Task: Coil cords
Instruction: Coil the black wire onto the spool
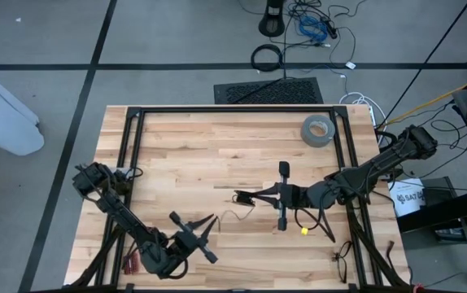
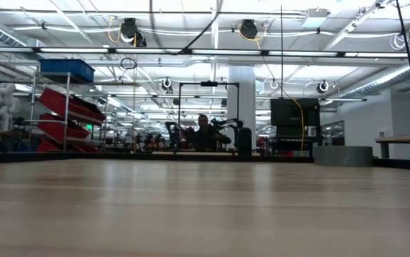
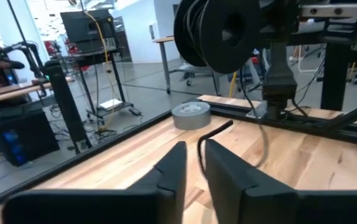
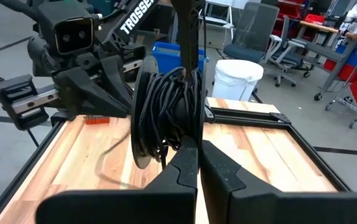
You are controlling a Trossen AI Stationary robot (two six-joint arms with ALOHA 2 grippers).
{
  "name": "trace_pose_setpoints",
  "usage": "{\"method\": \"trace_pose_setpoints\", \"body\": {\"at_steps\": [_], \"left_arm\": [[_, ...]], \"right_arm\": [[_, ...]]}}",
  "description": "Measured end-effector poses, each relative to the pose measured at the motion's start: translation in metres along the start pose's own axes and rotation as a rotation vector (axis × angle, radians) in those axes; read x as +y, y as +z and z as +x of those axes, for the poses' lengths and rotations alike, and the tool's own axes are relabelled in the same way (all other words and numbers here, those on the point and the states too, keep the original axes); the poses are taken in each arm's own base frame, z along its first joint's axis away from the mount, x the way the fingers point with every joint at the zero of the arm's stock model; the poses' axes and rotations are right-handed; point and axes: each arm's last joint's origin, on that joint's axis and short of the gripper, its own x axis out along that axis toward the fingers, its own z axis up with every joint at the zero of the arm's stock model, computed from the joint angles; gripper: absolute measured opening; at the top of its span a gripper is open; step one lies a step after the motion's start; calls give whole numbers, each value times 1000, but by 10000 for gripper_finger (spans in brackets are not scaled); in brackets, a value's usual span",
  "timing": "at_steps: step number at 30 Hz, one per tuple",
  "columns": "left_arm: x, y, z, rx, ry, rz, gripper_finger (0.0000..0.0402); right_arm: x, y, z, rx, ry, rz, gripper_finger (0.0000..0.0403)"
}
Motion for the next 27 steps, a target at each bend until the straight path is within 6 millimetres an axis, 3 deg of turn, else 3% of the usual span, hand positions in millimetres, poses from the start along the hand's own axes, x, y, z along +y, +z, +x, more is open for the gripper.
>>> {"method": "trace_pose_setpoints", "body": {"at_steps": [5, 10, 15, 21, 27], "left_arm": [[0, 0, 0, 0, 1, 11, 9], [1, 2, -1, 0, -1, 32, 4], [10, 19, -9, -2, -21, 26, 3], [23, 40, -28, -9, -75, 44, 3], [27, 45, -50, -18, -135, 73, 2]], "right_arm": [[0, 0, 0, 0, 0, 1, 0], [0, 0, 0, -1, 0, 1, 0], [0, 0, 0, -1, -1, 1, 0], [0, 0, 0, -2, -1, 1, 0], [0, 0, 0, -4, -1, -3, 0]]}}
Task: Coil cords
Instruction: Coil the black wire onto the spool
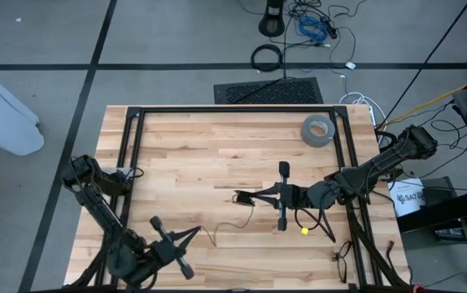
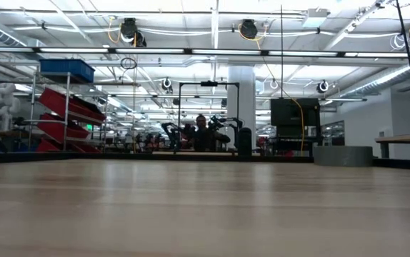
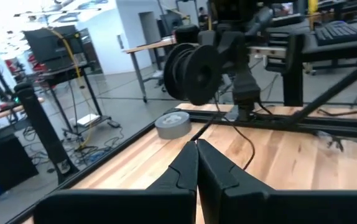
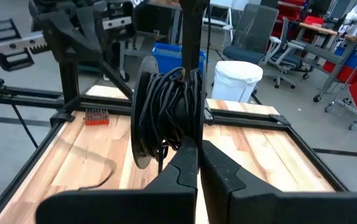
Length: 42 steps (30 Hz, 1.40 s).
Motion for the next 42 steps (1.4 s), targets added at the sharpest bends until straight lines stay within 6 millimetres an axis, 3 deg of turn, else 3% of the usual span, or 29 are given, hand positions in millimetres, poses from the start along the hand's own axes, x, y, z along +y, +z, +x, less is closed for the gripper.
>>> {"method": "trace_pose_setpoints", "body": {"at_steps": [7, 14, 19, 23, 29, 34, 38, 42], "left_arm": [[-1, 0, -12, -6, -32, 12, 5], [-1, 0, -21, -11, -58, 10, 47], [-1, 0, -13, -6, -36, -15, 60], [-2, -5, 10, -8, 4, -22, 61], [-1, -25, 63, -99, -179, -157, 62], [6, -48, 104, -49, -251, -190, 62], [8, -55, 128, -45, -360, -195, 62], [10, -66, 148, -30, -361, -171, 62]], "right_arm": [[0, 7, 0, -63, -4, 7, 0], [-1, 9, 0, -79, -8, -18, 0], [-5, 9, 1, -81, -23, -25, 0], [-7, 11, 0, -85, -30, -18, 0], [-11, 16, -5, -106, -28, 27, 0], [-14, 25, -18, -145, -12, 82, 0], [-13, 28, -24, -156, 3, 81, 0], [-14, 28, -23, -155, -4, 78, 0]]}}
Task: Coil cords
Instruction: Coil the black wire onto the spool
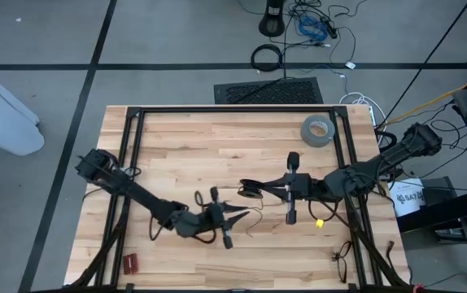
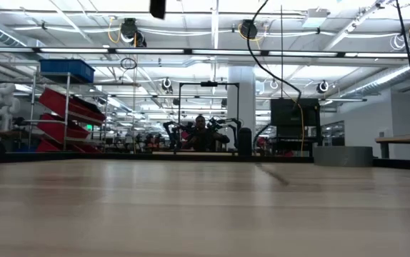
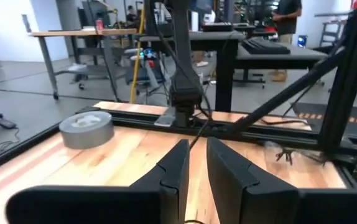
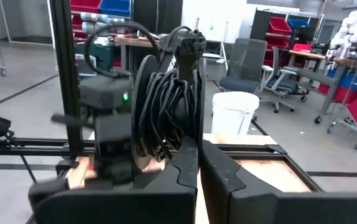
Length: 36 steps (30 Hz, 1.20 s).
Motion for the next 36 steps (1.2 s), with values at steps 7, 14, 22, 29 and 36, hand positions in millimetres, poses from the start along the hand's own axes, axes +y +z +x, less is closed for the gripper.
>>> {"method": "trace_pose_setpoints", "body": {"at_steps": [7, 14, 22, 29, 36], "left_arm": [[9, -21, 18, 45, -24, 47, 64], [10, -27, 20, 57, 10, 59, 128], [18, -30, 27, 66, 81, 54, 159], [20, -43, 33, 92, 76, 37, 159], [19, -46, 33, 97, 76, 41, 159]], "right_arm": [[-6, 0, 3, 0, -23, -25, 0], [-10, 0, 6, -1, 7, -26, 0], [-10, 0, 6, -1, 8, -28, 0], [-10, 0, 6, -1, 7, -26, 0], [-10, 0, 6, -1, 7, -26, 0]]}}
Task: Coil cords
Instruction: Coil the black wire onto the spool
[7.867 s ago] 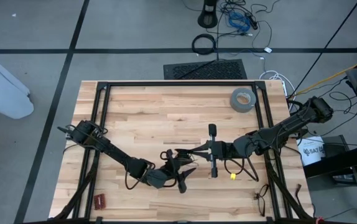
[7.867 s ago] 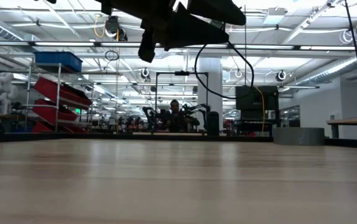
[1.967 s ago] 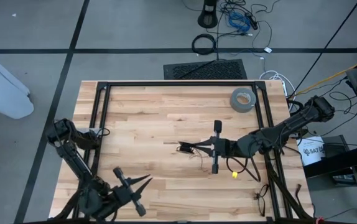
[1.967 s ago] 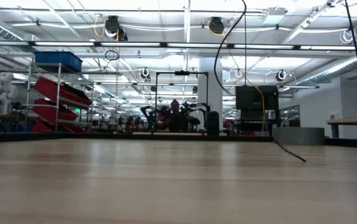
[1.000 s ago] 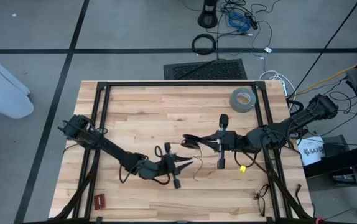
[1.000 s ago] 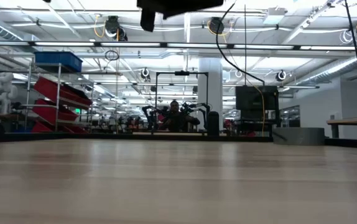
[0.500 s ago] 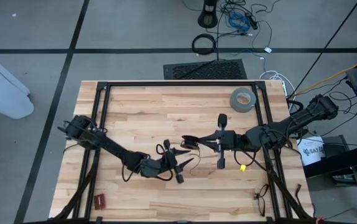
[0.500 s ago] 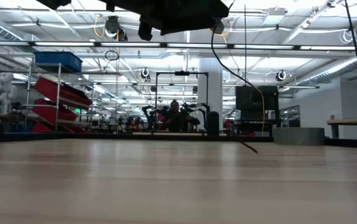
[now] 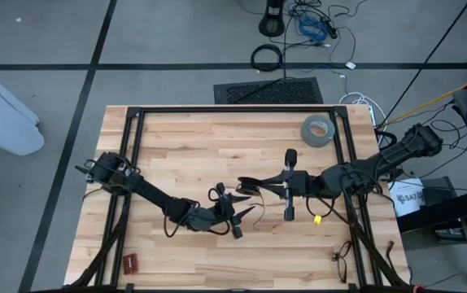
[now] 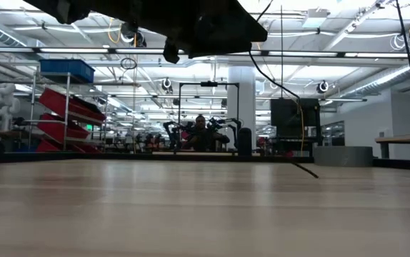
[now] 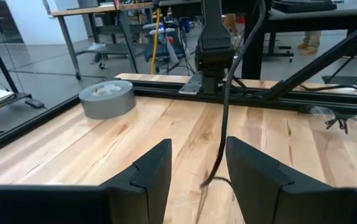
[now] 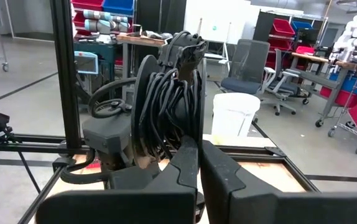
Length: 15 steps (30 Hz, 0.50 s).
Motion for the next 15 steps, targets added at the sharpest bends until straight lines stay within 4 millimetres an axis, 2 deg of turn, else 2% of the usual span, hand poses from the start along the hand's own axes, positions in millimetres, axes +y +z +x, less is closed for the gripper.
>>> {"method": "trace_pose_setpoints", "body": {"at_steps": [6, 11, 15], "left_arm": [[0, 0, 0, 0, -1, 0, 159], [-3, 0, 0, 7, -100, -22, 159], [-3, 0, 0, 7, -104, -25, 158]], "right_arm": [[0, 0, 0, 0, 0, -1, 0], [0, -1, 0, 9, 0, -5, 0], [0, -1, 0, 13, 0, -6, 0]]}}
